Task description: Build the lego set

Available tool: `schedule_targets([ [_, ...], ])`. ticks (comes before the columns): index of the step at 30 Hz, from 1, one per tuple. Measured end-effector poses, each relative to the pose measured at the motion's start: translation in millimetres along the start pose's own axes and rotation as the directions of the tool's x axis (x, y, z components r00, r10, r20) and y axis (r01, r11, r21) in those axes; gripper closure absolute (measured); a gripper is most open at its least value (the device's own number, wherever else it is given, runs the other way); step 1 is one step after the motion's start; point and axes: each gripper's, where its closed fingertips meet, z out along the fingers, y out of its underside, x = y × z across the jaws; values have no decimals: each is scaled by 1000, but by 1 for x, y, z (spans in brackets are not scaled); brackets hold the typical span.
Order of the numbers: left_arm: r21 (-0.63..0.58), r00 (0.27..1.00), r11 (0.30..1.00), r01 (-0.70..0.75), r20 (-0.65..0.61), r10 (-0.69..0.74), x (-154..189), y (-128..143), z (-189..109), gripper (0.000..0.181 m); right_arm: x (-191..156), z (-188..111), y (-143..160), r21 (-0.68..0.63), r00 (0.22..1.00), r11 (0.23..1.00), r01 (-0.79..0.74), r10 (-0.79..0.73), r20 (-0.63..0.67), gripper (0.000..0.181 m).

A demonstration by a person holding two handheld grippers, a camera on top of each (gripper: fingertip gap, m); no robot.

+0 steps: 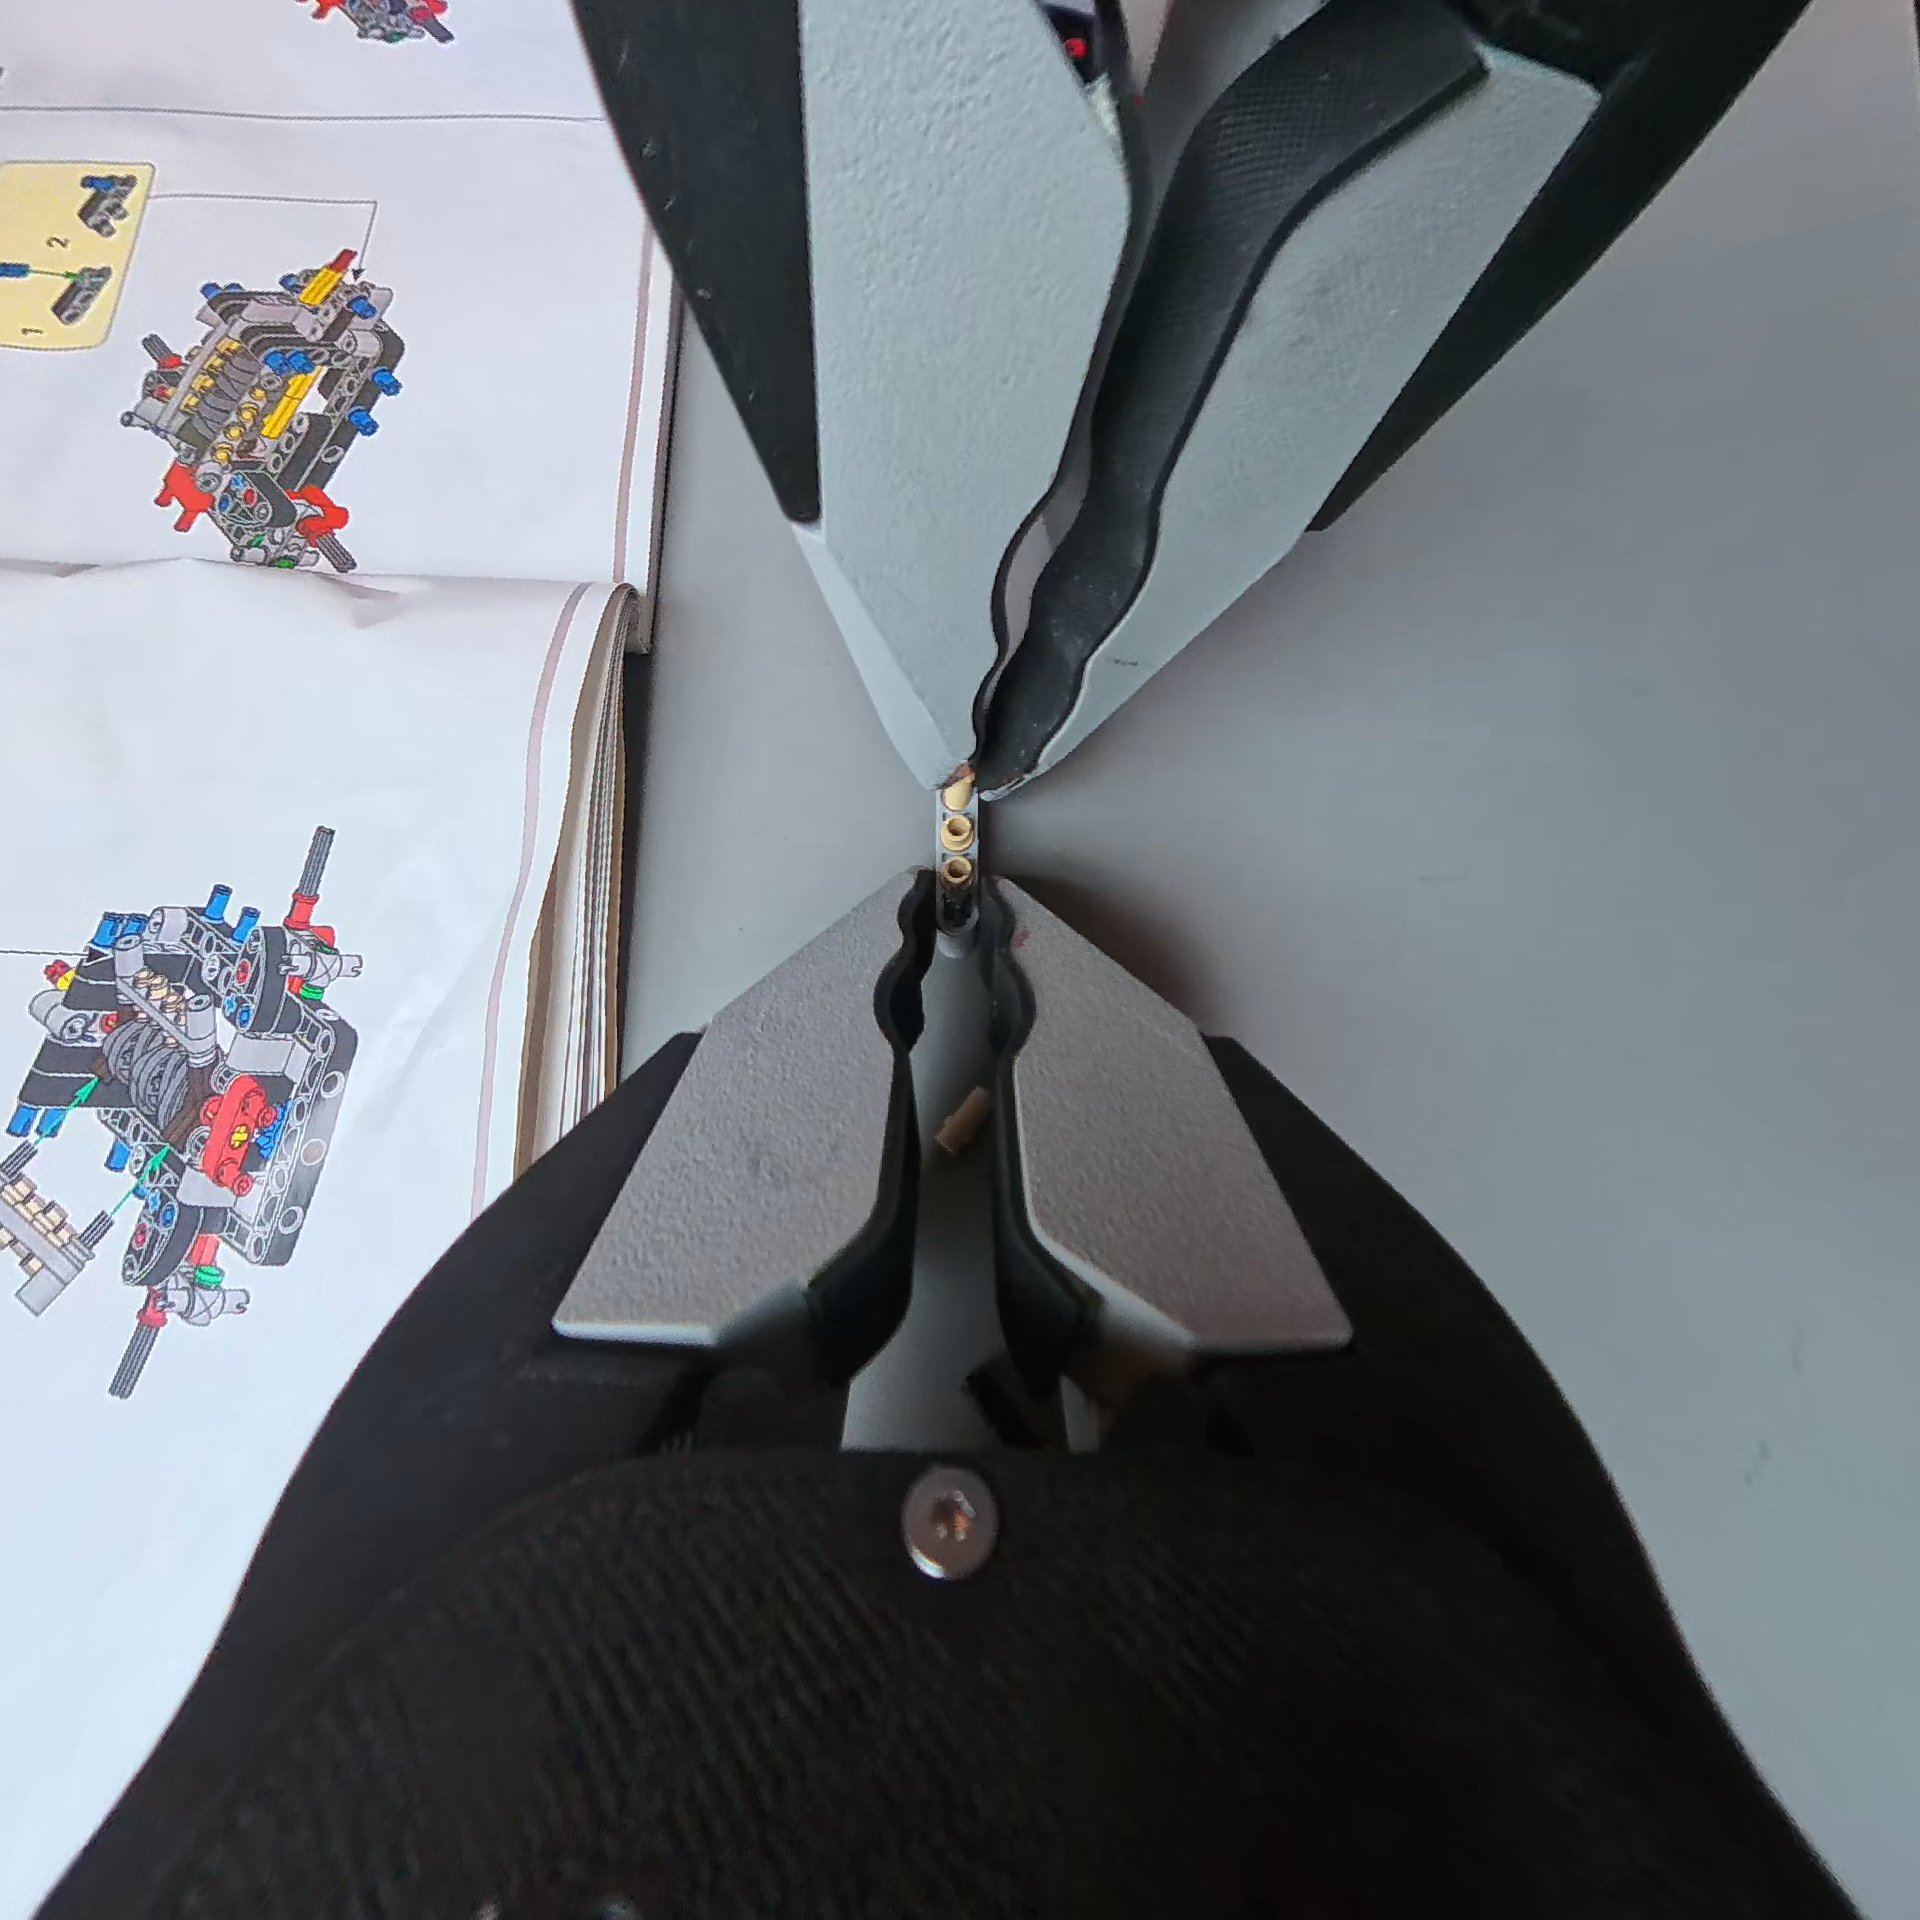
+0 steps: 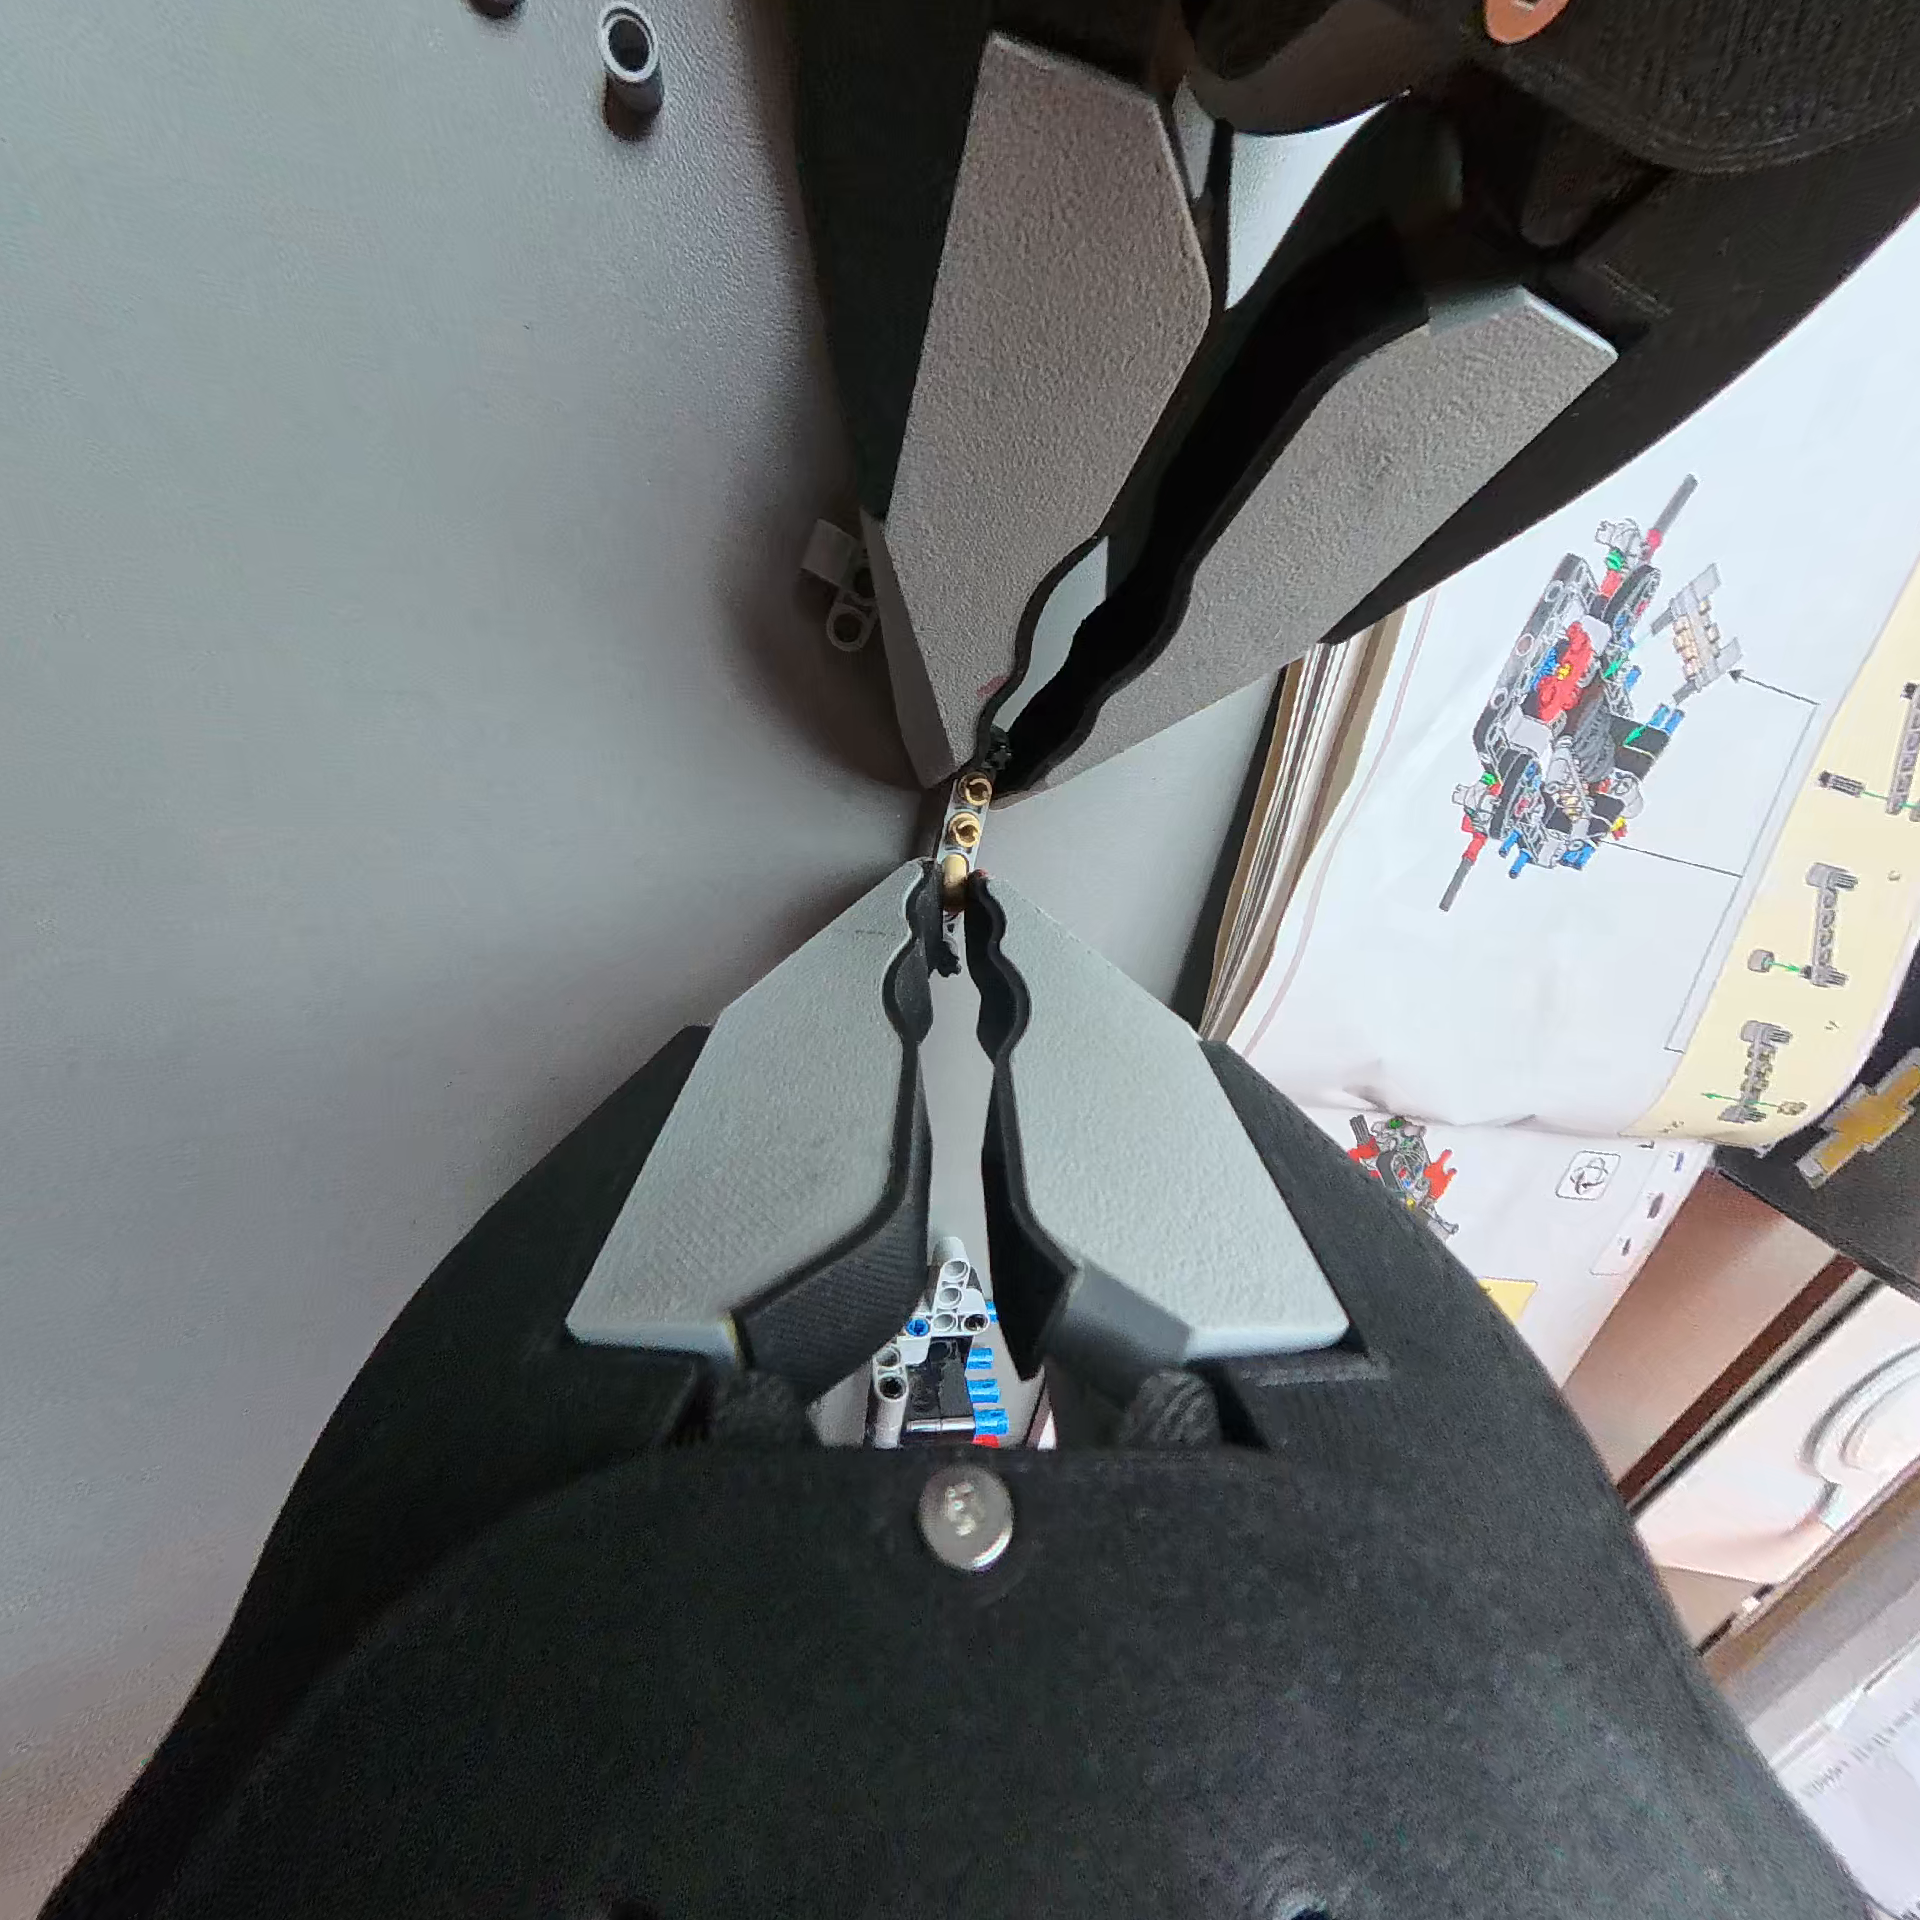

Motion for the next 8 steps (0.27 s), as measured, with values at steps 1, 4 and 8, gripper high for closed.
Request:
schedule_targets([
  [1, 0, 1000, 1000, 1, 0, -1, 0, 0, 0, 176, 0, 0, 0, -1, 1000, 1000, 4, -4, 9, 179],
  [4, 0, 1000, 1000, 3, -1, -3, 0, 0, 0, 176, 0, 0, 0, -8, 999, 999, 39, -39, 3, 179],
  [8, -1, 1000, 1000, 4, -1, -4, -1, 0, 0, 176, 1, 0, -2, 6, 999, 999, 49, -49, 16, 179],
])
